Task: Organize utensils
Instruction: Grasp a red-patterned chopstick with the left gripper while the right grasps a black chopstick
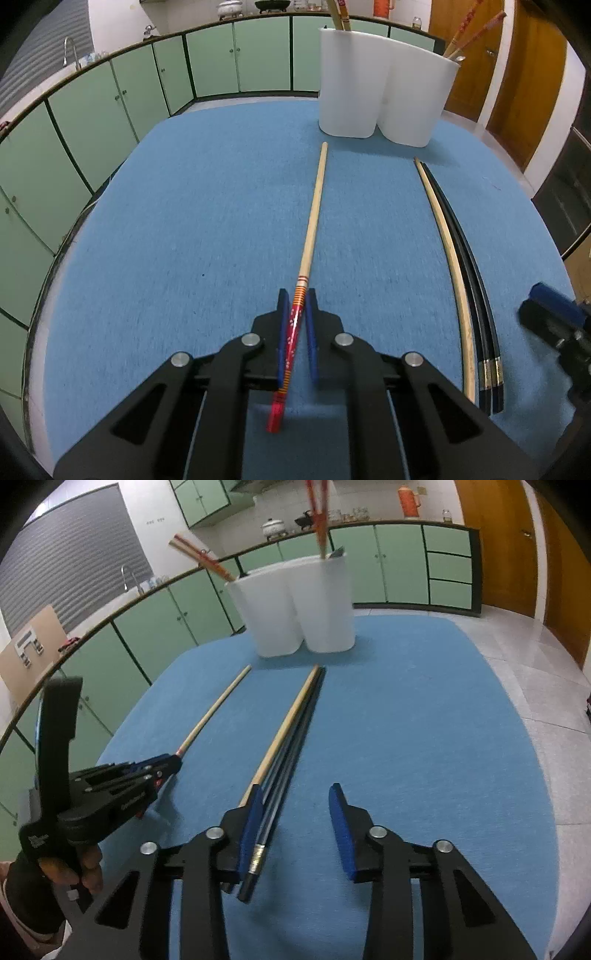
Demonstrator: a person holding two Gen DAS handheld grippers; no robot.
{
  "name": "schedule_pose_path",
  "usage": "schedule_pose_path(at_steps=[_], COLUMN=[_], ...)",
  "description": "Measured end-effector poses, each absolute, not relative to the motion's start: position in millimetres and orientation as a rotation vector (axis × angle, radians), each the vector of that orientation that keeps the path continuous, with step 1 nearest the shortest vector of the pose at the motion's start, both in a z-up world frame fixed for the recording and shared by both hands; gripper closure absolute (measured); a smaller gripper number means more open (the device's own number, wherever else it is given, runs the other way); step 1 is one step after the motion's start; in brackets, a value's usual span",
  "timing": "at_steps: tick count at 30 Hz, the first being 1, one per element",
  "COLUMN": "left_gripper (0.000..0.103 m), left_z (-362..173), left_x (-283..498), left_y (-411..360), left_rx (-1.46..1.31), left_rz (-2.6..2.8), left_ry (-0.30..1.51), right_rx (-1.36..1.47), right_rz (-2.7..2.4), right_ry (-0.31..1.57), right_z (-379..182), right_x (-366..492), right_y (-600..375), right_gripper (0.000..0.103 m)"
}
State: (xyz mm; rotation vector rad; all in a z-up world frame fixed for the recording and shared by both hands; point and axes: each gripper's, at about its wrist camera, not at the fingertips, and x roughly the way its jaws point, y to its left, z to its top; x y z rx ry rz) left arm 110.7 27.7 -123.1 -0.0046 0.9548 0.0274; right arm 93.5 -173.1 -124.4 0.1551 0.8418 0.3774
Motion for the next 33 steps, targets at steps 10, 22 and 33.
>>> schedule_pose_path(at_steps=[10, 22, 33], left_gripper=[0.095, 0.095, 0.095], left_z=[-122.9, -121.9, -121.4], left_x=[107.1, 107.0, 107.9], left_y=[32.0, 33.0, 31.9], left_rx=[-0.022, -0.030, -0.063], left_rz=[0.034, 0.037, 0.095], left_ry=[0.944, 0.949, 0.948], right_rx=[0.120, 0.074, 0.160], right_rz=[0.364, 0.325, 0.205], right_ry=[0.901, 0.906, 0.903], right_z=[-141.1, -139.7, -143.7], right_x=[104.8, 103.9, 99.5], right_y=[-158.3, -158.4, -199.1], right_gripper=[0.078, 0.095, 0.096])
